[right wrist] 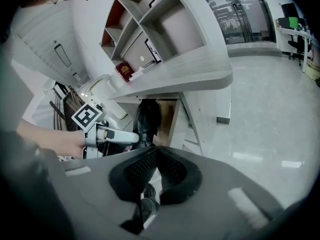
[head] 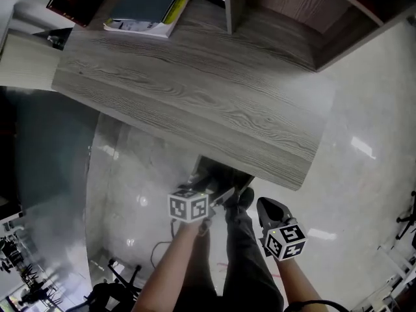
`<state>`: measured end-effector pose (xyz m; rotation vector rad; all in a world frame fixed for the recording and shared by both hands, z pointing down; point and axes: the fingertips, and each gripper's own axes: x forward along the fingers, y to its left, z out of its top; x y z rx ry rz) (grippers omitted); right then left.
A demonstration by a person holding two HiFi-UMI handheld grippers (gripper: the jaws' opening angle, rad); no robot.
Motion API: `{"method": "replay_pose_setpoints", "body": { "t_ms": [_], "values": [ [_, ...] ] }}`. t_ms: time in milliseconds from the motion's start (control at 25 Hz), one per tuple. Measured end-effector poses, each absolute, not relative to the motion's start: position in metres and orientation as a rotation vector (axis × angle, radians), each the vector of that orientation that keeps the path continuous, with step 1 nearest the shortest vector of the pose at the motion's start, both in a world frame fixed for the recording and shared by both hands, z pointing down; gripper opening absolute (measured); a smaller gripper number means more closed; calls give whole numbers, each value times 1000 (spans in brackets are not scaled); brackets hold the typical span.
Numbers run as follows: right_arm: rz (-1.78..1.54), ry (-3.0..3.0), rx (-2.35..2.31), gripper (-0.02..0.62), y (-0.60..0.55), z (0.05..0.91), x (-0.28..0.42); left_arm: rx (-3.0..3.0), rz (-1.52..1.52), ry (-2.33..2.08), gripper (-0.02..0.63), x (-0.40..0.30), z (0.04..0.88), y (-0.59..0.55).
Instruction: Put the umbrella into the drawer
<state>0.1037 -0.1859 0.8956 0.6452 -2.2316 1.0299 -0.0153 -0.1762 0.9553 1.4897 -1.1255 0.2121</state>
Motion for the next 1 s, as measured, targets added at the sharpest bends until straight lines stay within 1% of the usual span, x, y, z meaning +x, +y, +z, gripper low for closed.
{"method": "replay_pose_setpoints", "body": {
  "t_ms": [200,400,560,800,1000],
  "values": [
    [986,-2241,588,6,-174,852,112,1479,227,-1166,410,-27,923,-160],
    [963,-2239,552,6,-170,799,133,1530,207,-1177,408,-12,866,-147],
    [911,-2278,534,7,-173,756,136,1545,173,-1193,360,-6,820,-136],
    [884,-2306,550,6,-172,704,149,1614,137,-1220,325,10,741,-132],
    [872,-2335,572,6,-160,667,152,1660,103,-1258,290,7,685,-122]
  ]
}}
